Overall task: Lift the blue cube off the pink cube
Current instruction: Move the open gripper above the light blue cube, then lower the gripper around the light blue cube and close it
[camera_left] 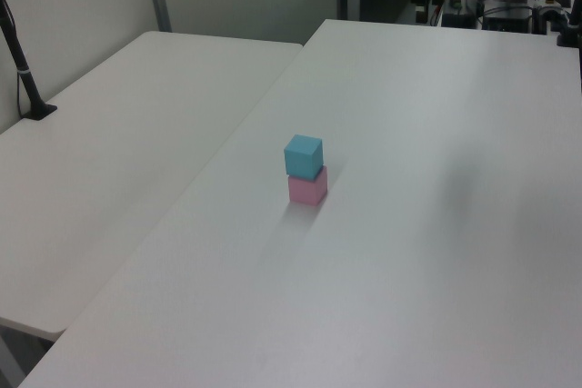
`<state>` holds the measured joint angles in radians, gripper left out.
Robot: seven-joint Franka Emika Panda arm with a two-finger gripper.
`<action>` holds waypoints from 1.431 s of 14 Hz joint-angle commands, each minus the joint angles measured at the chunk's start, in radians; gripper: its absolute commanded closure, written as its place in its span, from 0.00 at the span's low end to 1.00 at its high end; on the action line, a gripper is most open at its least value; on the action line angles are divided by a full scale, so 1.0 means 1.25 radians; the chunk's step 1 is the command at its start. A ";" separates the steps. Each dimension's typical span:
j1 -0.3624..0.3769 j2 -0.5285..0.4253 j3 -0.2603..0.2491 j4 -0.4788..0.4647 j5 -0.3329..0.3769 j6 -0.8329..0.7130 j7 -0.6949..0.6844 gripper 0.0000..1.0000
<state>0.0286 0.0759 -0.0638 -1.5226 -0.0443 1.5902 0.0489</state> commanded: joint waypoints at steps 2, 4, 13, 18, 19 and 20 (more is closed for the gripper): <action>0.005 -0.010 0.015 -0.020 -0.014 -0.019 0.011 0.00; 0.005 -0.009 0.017 -0.020 -0.012 -0.019 0.011 0.00; 0.027 0.021 0.029 -0.015 -0.003 -0.014 0.010 0.00; 0.103 0.150 0.018 0.107 0.038 0.034 0.022 0.00; 0.111 0.170 0.015 0.118 0.048 0.069 0.034 0.00; 0.117 0.182 0.015 0.121 0.050 0.108 0.060 0.00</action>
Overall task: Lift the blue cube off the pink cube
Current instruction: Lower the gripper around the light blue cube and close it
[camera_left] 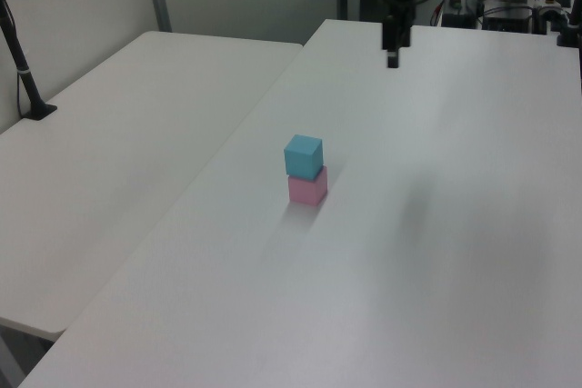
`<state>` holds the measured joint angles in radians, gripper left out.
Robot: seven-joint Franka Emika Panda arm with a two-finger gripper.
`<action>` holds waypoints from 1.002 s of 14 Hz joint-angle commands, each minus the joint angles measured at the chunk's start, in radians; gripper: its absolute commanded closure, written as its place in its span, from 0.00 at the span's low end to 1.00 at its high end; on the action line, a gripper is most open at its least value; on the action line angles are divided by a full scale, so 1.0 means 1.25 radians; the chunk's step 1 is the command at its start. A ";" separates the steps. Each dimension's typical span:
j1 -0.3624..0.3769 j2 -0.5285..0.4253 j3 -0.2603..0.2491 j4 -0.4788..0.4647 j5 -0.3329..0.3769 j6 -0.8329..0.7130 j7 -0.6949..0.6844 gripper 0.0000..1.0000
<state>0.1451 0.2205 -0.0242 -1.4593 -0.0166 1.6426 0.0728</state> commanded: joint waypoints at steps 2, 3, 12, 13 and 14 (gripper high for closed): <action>0.037 0.104 -0.013 0.074 0.027 0.163 0.096 0.00; 0.047 0.135 -0.010 0.081 0.026 0.202 0.101 0.00; 0.123 0.268 -0.010 0.113 -0.003 0.328 0.164 0.00; 0.127 0.290 -0.010 0.115 -0.036 0.350 0.199 0.00; 0.131 0.304 -0.009 0.125 -0.052 0.366 0.218 0.00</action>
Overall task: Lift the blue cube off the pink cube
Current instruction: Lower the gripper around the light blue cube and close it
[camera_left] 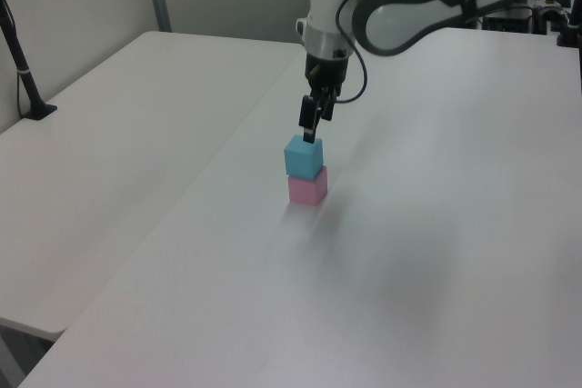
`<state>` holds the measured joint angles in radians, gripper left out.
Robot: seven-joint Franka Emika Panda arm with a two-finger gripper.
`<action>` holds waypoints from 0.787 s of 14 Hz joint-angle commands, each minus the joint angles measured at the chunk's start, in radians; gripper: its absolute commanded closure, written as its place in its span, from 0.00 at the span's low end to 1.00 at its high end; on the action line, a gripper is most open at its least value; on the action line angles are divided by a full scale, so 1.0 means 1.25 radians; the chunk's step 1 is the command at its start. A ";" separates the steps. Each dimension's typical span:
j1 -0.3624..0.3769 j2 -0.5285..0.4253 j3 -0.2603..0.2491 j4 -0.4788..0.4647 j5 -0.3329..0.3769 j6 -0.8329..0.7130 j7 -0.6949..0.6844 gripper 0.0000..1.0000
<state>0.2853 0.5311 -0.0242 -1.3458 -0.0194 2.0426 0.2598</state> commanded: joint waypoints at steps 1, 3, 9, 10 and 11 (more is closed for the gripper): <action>0.018 0.073 -0.010 0.051 -0.056 0.054 0.084 0.00; 0.023 0.109 -0.009 0.098 -0.058 0.057 0.094 0.00; 0.036 0.109 -0.005 0.095 -0.091 0.053 0.089 0.78; 0.036 0.102 -0.004 0.091 -0.094 0.050 0.087 0.92; 0.033 0.086 -0.005 0.090 -0.094 0.046 0.078 1.00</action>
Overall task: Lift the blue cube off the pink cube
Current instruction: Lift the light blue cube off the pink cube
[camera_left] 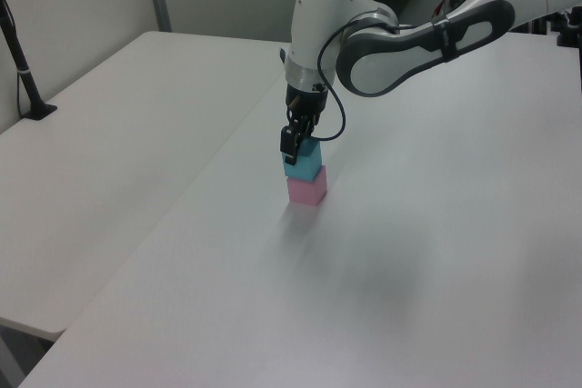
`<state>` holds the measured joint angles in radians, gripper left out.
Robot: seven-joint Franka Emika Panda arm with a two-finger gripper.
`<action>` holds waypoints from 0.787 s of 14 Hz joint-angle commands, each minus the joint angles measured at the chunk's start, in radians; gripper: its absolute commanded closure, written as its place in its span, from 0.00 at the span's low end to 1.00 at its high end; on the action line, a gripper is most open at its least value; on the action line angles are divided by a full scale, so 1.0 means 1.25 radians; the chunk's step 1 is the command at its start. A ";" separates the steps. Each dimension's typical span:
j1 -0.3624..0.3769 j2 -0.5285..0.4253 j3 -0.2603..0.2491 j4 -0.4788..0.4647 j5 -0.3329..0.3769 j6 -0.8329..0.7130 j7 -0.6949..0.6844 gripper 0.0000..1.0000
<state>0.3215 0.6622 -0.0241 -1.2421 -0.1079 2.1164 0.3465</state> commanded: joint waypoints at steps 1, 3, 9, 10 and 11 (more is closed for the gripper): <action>0.002 -0.042 -0.008 0.003 -0.013 -0.020 -0.007 1.00; -0.010 -0.099 -0.017 -0.004 0.004 -0.088 -0.059 1.00; -0.247 -0.149 -0.070 -0.003 0.116 -0.135 -0.364 0.99; -0.298 -0.147 -0.078 -0.004 0.117 -0.129 -0.423 0.99; -0.332 -0.141 -0.082 -0.005 0.121 -0.125 -0.461 0.98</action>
<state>0.0059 0.4919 -0.1160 -1.2184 0.0174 1.9542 -0.0937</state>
